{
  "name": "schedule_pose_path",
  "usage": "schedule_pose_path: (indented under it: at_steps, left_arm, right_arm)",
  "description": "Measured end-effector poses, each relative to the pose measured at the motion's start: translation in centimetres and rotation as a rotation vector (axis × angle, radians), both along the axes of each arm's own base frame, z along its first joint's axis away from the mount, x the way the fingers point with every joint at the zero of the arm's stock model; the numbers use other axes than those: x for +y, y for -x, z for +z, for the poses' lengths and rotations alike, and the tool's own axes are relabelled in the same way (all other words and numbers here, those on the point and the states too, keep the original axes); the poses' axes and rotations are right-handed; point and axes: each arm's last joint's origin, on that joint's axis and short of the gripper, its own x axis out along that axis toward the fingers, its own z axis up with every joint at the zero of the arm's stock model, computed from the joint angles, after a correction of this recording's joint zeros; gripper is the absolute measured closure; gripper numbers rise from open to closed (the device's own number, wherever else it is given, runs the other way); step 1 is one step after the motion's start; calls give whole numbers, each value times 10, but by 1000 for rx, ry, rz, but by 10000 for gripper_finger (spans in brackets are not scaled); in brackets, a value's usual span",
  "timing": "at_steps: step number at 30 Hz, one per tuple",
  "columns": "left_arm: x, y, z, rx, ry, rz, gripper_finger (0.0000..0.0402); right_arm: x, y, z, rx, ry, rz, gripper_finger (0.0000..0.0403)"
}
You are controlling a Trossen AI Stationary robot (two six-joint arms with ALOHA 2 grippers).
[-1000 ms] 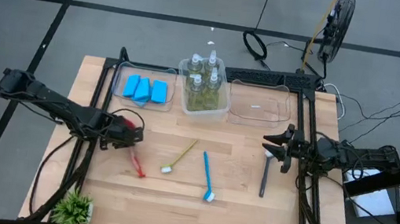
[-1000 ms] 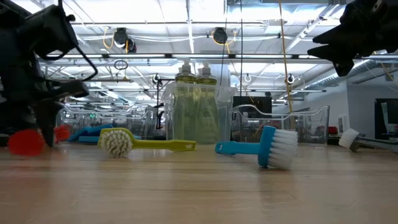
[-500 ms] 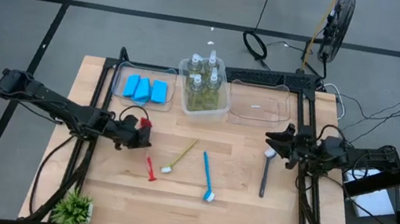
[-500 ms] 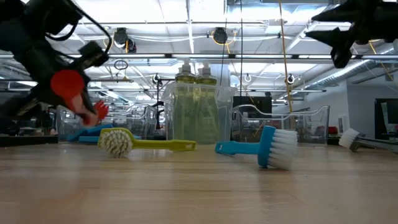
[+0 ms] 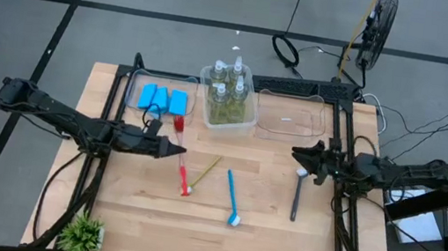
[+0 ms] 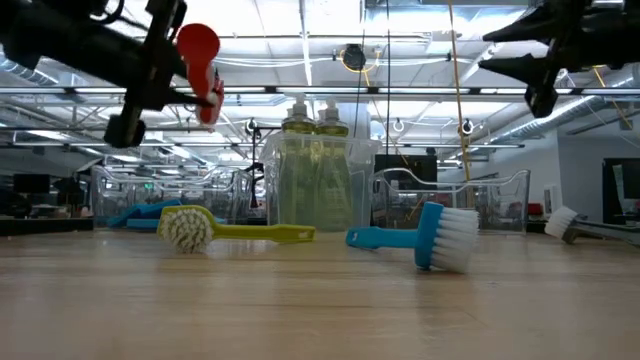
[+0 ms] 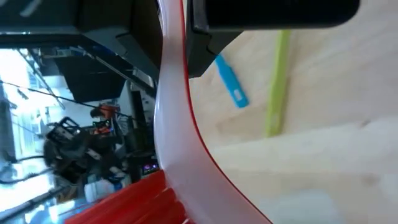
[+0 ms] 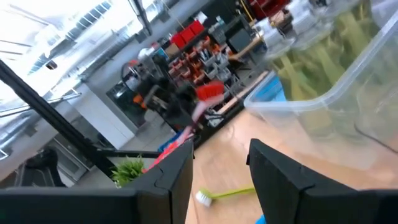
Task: Pick & Place Kitchen Sink Supplies
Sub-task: Put the red dish brush into the right transparent bin
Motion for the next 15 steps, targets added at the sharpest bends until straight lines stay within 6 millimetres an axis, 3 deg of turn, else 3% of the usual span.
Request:
schedule_pose_path:
  at_steps: [6, 15]
  left_arm:
    - [-1, -10, 36, -21, -137, -8, 358]
    - [1, -28, 92, 17, -330, 32, 358]
  right_arm:
    - [4, -24, 2, -40, 21, 14, 238]
    - [10, -45, 1, -118, -25, 89, 169]
